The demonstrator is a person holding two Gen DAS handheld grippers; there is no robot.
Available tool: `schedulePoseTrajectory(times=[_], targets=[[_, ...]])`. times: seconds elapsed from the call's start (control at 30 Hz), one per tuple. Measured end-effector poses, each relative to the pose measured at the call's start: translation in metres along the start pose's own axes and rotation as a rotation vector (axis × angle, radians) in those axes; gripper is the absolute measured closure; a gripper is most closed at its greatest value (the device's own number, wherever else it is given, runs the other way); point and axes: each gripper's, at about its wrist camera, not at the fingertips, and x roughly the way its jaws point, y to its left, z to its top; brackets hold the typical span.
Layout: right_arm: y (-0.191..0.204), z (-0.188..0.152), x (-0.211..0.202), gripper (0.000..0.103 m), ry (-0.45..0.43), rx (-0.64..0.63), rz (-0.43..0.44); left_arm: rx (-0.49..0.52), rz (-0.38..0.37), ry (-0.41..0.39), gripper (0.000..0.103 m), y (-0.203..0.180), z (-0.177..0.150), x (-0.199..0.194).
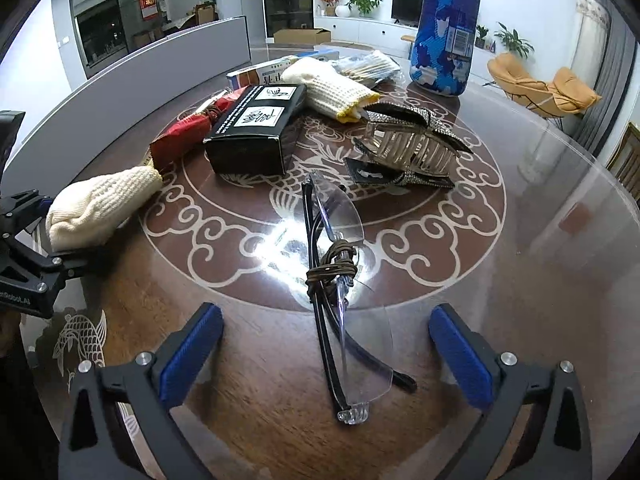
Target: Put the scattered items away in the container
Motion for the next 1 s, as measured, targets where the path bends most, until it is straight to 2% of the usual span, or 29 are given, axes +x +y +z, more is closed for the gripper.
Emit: schedulePoseTrajectory(times=[0.27,0.9,0.93,1.0], targets=[[-0.001,0.000,0.000,0.000,-0.001,-0.001,0.001,-0.012,0.004,-0.109,0.000,0.000,-0.012,-0.002],[-0.001,0.000,0.000,0.000,0.001,-0.006,0.004,-0.022,0.010,-0.103,0.000,0.001,-0.008,-0.002],[-0.001,0.001,0.001,0.000,0.008,-0.011,0.008,-0.014,0.004,-0.089,0.000,0.001,-0.006,-0.002],[-0.001,0.009,0.003,0.000,0.067,-0.044,0.026,0.029,-0.022,-0.008,0.000,-0.001,0.001,0.000]])
